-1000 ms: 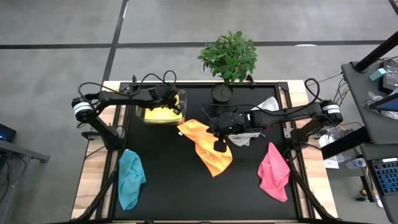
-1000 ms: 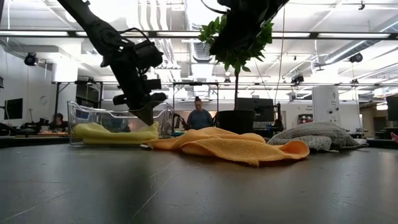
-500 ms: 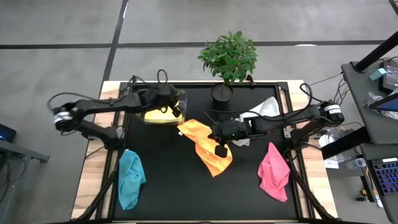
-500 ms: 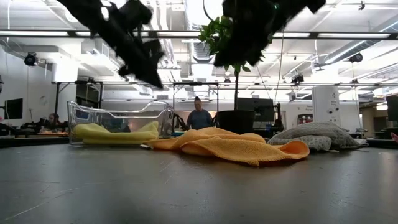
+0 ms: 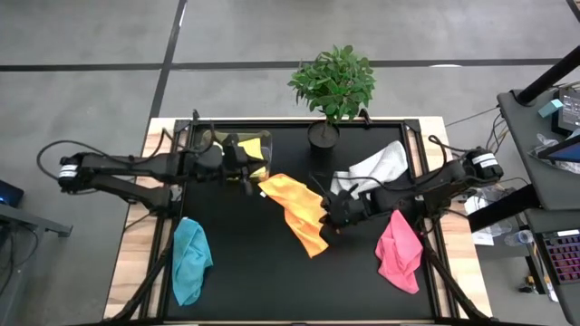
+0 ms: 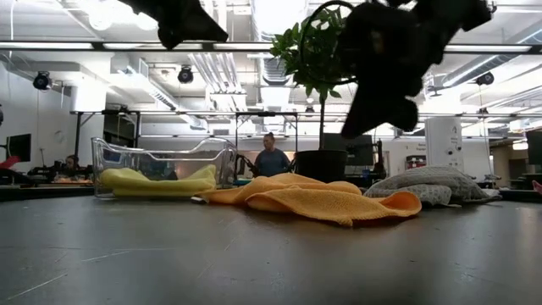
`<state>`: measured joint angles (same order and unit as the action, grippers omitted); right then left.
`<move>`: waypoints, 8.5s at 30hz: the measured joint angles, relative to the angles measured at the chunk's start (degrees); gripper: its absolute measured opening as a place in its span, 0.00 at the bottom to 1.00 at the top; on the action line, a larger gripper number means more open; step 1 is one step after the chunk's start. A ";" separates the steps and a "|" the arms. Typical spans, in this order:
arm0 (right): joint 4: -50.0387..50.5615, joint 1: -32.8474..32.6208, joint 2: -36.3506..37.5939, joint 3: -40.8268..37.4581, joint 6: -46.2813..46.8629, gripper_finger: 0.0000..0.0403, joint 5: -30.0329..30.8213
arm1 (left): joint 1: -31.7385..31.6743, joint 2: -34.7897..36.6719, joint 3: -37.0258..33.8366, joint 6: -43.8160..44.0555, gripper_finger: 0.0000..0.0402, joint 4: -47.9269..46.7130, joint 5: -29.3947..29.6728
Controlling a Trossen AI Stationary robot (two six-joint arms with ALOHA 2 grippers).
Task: Fold microfiber towels
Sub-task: Fold the orange towel
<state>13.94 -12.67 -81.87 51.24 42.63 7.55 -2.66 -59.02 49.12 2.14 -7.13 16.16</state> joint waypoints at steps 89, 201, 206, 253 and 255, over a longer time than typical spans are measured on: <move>27.68 -7.20 -15.67 35.08 -15.81 0.02 3.16 | 2.26 -7.74 0.00 -4.29 0.13 9.70 -20.11; 2.13 -6.95 -2.38 6.18 -6.08 0.13 4.13 | 9.83 -12.17 0.04 11.43 0.00 3.66 -37.01; 8.34 -3.78 -5.38 6.67 -2.50 0.25 4.61 | 8.24 -14.53 0.00 13.98 0.00 1.57 -34.32; 8.28 -9.23 0.07 7.92 -15.05 0.02 16.26 | 6.78 -12.34 2.61 14.02 0.00 -7.57 -32.07; 11.38 -10.07 3.19 9.60 -16.82 0.02 20.21 | 6.78 -11.00 4.25 14.02 0.00 -9.84 -32.94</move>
<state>25.32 -22.74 -78.67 60.85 25.81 27.76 4.12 -70.02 53.37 16.16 -16.97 -16.78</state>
